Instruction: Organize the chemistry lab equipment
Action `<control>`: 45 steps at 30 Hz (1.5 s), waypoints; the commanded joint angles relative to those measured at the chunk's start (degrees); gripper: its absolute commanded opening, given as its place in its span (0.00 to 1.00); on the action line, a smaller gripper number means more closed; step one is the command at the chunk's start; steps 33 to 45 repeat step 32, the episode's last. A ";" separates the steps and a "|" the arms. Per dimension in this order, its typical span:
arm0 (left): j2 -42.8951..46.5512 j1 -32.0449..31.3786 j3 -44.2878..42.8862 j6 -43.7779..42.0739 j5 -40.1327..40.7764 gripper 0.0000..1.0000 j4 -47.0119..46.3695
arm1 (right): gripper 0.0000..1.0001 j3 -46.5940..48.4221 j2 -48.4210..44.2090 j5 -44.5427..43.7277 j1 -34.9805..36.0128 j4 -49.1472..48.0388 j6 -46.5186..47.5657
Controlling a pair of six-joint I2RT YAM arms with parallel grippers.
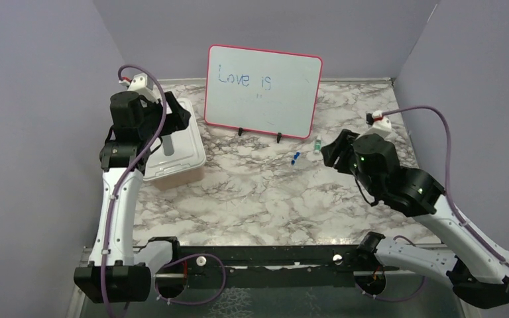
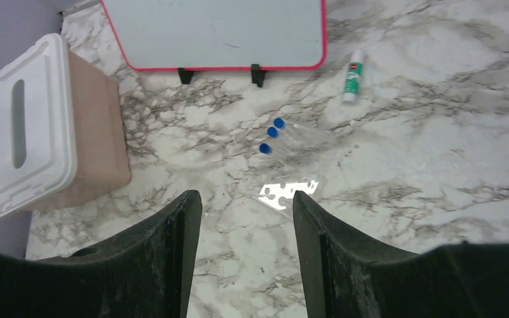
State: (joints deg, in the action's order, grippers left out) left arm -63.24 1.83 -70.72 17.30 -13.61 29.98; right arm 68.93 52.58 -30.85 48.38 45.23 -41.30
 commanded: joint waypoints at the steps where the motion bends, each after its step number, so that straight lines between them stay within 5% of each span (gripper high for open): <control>1: 5.84 -0.81 -0.08 2.70 -2.83 0.86 7.27 | 0.58 -1.32 -6.66 -11.35 0.27 8.08 -0.39; 3: 7.95 -1.49 0.11 2.30 -2.62 0.98 9.24 | 0.58 -1.30 -9.60 -13.60 0.30 10.57 -1.05; 13: 22.16 -4.35 1.55 -1.11 2.24 0.99 17.07 | 0.74 0.27 -19.98 -19.86 0.30 16.41 -0.24; 19: 26.62 -9.20 1.61 -5.57 12.43 0.99 18.73 | 0.78 -0.10 -22.76 -20.59 0.31 16.96 1.45; 45: 27.64 -11.14 1.08 -6.04 15.28 0.99 19.15 | 0.78 -0.77 -23.96 -20.32 0.30 18.12 -2.20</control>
